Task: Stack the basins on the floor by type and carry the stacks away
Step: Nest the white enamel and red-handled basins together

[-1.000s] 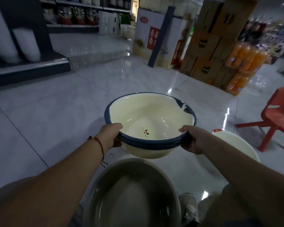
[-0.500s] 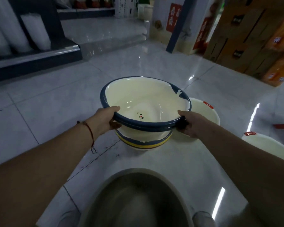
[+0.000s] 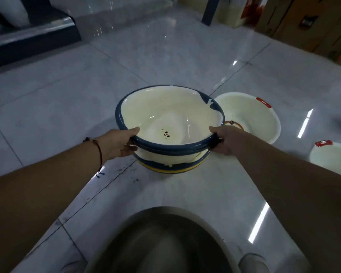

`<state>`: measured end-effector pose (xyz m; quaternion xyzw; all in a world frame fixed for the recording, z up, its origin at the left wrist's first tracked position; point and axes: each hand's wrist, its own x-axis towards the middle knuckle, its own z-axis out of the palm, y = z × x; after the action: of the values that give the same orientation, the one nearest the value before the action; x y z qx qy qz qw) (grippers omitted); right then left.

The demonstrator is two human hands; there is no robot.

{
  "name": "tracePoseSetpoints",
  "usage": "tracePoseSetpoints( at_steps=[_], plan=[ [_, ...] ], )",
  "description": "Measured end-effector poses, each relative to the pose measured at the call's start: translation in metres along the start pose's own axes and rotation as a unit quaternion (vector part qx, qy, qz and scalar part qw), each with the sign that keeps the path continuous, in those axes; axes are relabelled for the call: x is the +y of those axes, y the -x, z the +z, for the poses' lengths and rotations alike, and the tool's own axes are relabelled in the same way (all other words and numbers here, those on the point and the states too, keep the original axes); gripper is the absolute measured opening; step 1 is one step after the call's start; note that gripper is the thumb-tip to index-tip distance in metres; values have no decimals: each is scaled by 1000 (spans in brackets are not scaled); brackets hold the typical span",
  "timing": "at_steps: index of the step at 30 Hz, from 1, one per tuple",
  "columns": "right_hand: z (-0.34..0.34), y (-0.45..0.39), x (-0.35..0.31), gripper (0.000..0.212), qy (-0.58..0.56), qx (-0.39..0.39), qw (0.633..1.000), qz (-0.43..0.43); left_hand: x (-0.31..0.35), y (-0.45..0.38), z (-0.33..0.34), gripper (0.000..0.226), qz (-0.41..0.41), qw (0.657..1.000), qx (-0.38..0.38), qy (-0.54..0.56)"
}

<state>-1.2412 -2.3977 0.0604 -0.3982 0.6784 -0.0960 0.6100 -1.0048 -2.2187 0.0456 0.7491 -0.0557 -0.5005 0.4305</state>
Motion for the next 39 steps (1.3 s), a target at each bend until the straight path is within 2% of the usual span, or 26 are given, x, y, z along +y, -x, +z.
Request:
tracePoseSetpoints(
  at_steps=[4,8,11,14,16,19,22,24,27,29,33,36,39],
  plan=[
    [5,-14,13,38,41,7,999,22,-18,-10,9,28,-15,1000,2,-20],
    [-2,-11,25,27,56,6,996,63,-32,-9,17,35,-46,996,-2,-71],
    [-13,-3,37,28,91,-2,993,73,-42,-2,17,47,-80,986,-19,-142],
    [-26,3,64,31,167,-10,980,108,-59,7,18,67,-99,965,-35,-241],
    [-34,8,87,39,218,-17,965,147,-73,15,21,71,-82,946,-41,-312],
    [-49,14,112,45,246,-5,954,173,-95,17,30,48,13,952,-34,-305],
    [-67,18,124,43,285,20,945,159,-104,21,44,30,90,957,-62,-269],
    [-75,16,128,32,308,34,940,145,-107,19,55,31,99,953,-78,-276],
    [-84,11,136,18,351,32,926,139,-119,8,71,45,80,934,-86,-337],
    [-88,-1,140,20,316,23,941,119,-126,1,78,49,74,926,-81,-362],
    [-88,-12,143,35,299,43,936,179,-126,-11,79,45,84,920,-80,-375],
    [-90,-11,132,37,356,26,922,147,-126,-11,80,44,96,915,-69,-386],
    [-102,0,123,41,439,14,897,54,-124,-1,86,51,103,880,-28,-463]
  ],
)
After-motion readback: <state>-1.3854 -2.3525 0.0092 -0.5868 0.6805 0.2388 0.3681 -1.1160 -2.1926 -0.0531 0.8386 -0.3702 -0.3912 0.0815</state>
